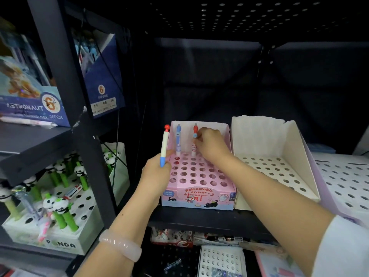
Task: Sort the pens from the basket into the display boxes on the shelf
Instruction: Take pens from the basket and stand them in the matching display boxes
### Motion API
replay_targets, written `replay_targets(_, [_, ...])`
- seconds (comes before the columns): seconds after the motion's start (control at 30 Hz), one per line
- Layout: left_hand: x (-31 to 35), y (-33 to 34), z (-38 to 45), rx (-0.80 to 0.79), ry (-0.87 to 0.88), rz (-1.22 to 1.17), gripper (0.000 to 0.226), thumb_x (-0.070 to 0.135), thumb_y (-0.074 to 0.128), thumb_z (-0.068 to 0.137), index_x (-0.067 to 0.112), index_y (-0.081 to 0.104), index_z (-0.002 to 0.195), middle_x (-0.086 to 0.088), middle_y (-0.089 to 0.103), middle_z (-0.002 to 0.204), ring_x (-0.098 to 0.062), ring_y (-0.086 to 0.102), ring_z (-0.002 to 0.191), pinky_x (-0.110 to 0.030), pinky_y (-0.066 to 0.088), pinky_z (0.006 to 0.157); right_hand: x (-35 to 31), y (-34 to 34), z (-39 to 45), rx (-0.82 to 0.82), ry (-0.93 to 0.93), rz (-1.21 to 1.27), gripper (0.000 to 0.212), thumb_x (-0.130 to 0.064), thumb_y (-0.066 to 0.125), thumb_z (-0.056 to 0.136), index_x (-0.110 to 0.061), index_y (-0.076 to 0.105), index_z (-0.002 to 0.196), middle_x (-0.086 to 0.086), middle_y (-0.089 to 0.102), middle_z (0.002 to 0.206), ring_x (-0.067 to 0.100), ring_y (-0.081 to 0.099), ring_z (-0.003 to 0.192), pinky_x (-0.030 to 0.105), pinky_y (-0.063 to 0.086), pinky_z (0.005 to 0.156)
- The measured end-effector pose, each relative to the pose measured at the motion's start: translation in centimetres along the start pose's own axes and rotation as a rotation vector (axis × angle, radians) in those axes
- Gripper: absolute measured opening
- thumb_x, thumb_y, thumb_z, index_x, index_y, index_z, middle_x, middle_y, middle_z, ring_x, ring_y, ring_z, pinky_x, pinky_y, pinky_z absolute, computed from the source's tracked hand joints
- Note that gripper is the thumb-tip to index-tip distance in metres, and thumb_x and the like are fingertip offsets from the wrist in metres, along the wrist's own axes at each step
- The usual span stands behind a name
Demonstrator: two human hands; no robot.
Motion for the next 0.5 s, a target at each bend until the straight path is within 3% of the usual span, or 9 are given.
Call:
replay_targets(0.1, [1.3,-1.2,-0.4,0.129,0.03,0.012,0.031,0.007,0.039,0.095,0.02,0.066,0.106,0.006,0.051,0.071,-0.006,0.04,0.056,-0.011,0.035,0.044,-0.6,-1.6,-0.8,0.081,0.031,0.094,0.025,-0.023,0.054,0.092,-0.007,0.06,0.111,0.007,0.066,0.104,0.021,0.061,0.094,0.022,0.043,0.074])
replay_targets(0.17, [2.7,-1.7,-0.5,0.188,0.084,0.029,0.029,0.007,0.04,0.095,0.019,0.066,0.098,0.002,0.054,0.072,-0.009,0.041,0.053,-0.009,0.034,0.038,-1.6,-3.4,-1.7,0.145,-0.019,0.363,0.017,-0.027,0.057,0.091,-0.016,0.065,0.1,-0.007,0.066,0.089,0.009,0.062,0.083,0.018,0.045,0.069])
replay_targets(0.2, [3.6,-1.6,-0.6,0.185,0.108,0.035,0.029,0.007,0.041,0.094,0.019,0.067,0.098,0.003,0.057,0.076,-0.008,0.044,0.056,-0.007,0.034,0.037,-2.2,-4.2,-2.3,0.102,-0.061,0.534,0.013,-0.029,0.057,0.09,-0.022,0.067,0.095,-0.014,0.065,0.084,0.002,0.062,0.08,0.018,0.049,0.07])
replay_targets(0.27, [5.0,-0.5,-1.0,0.124,0.139,0.053,0.03,0.007,0.041,0.094,0.019,0.067,0.101,0.006,0.059,0.081,-0.006,0.047,0.061,-0.005,0.037,0.04,-3.3,-5.3,-3.8,-0.065,-0.155,0.738,0.012,-0.03,0.057,0.091,-0.029,0.068,0.094,-0.019,0.066,0.084,-0.007,0.061,0.079,0.011,0.05,0.071])
replay_targets(0.33, [5.9,1.0,-1.5,0.034,0.148,0.097,0.029,0.008,0.039,0.094,0.018,0.065,0.103,0.003,0.059,0.078,-0.008,0.045,0.057,-0.013,0.038,0.042,-3.7,-5.8,-5.1,-0.18,-0.22,0.78,0.011,-0.025,0.059,0.09,-0.028,0.069,0.092,-0.018,0.067,0.087,-0.009,0.061,0.081,0.007,0.048,0.072])
replay_targets(0.43, [6.6,3.4,-2.3,-0.07,0.163,0.103,0.023,0.012,0.039,0.095,0.021,0.06,0.095,-0.001,0.053,0.074,-0.01,0.044,0.06,-0.019,0.039,0.051,-2.6,-6.5,-6.2,-0.145,-0.195,0.793,0.009,-0.013,0.061,0.087,-0.018,0.068,0.084,-0.01,0.066,0.081,-0.006,0.061,0.072,0.008,0.048,0.071])
replay_targets(0.5, [6.9,4.7,-2.7,-0.15,0.198,0.074,0.02,0.016,0.043,0.095,0.024,0.058,0.106,0.006,0.054,0.083,-0.007,0.048,0.068,-0.016,0.044,0.056,-1.4,-7.4,-6.4,-0.083,-0.147,0.803,0.011,-0.011,0.058,0.09,-0.016,0.064,0.082,-0.006,0.065,0.079,-0.007,0.061,0.067,0.009,0.049,0.067])
Point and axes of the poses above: each hand's wrist, its own z-axis towards the middle knuckle, its own y-axis out of the palm, x = y × z, the point moved 2 cm from there along z, towards the middle knuckle
